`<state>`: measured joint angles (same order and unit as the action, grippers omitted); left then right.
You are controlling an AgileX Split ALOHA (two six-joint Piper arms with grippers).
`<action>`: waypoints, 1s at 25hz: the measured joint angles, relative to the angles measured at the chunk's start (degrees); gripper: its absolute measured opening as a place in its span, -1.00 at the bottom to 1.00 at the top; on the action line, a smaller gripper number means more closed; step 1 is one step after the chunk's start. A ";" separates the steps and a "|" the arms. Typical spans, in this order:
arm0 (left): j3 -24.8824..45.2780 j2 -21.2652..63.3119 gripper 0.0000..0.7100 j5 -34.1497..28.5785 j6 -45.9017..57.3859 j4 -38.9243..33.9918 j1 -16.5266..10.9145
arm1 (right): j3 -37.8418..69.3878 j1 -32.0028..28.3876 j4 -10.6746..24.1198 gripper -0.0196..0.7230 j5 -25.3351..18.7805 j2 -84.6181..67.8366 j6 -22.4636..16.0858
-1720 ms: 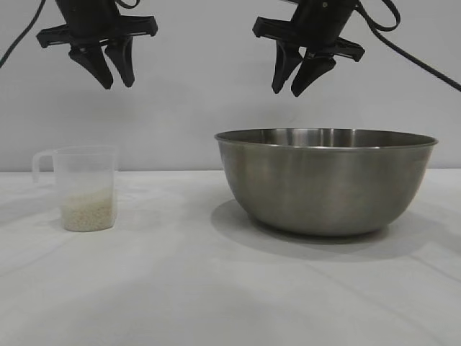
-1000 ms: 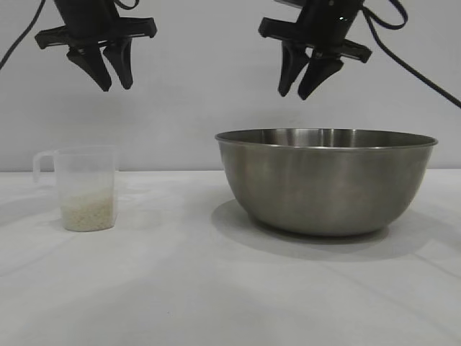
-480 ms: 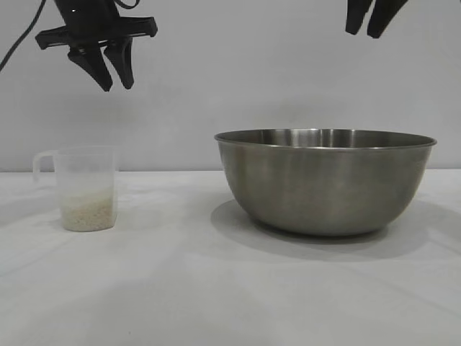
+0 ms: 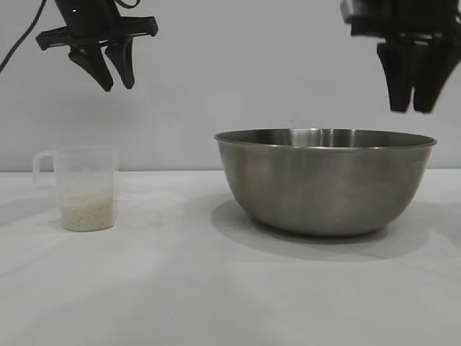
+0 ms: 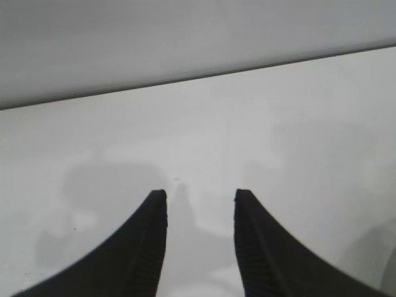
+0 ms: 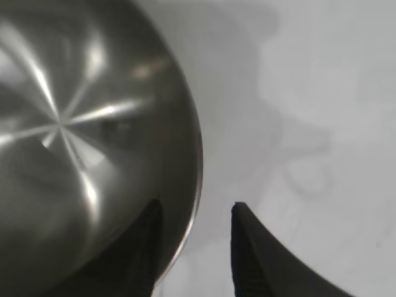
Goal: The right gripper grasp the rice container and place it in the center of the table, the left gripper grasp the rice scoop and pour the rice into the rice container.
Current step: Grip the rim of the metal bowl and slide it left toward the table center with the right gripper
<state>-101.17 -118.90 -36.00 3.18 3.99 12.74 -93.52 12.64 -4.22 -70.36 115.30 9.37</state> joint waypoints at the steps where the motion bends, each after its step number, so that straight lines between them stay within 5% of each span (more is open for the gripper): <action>1: 0.00 0.00 -0.37 0.00 0.00 0.00 0.00 | 0.12 0.00 0.00 -0.30 0.32 0.45 0.00; 8: 0.00 0.00 -0.37 0.00 0.00 0.14 0.00 | 0.32 0.00 0.00 -0.30 2.58 4.06 0.11; 12: 0.00 0.00 -0.37 0.00 0.00 0.14 0.00 | 0.32 0.00 -0.59 -0.78 2.70 6.25 0.30; 14: 0.00 0.00 -0.37 0.00 0.00 0.14 0.00 | 0.32 0.52 -1.20 -0.79 2.83 6.48 0.30; 15: 0.00 0.00 -0.37 0.00 0.00 0.14 0.00 | 0.32 1.07 -1.30 -0.95 2.58 6.48 0.67; 25: 0.00 0.00 -0.37 0.00 0.00 0.14 0.00 | 0.32 11.81 -2.28 -0.95 1.33 6.48 1.57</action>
<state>-101.17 -118.90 -36.00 3.18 4.13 12.74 -93.19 24.45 -6.51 -69.03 121.77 10.93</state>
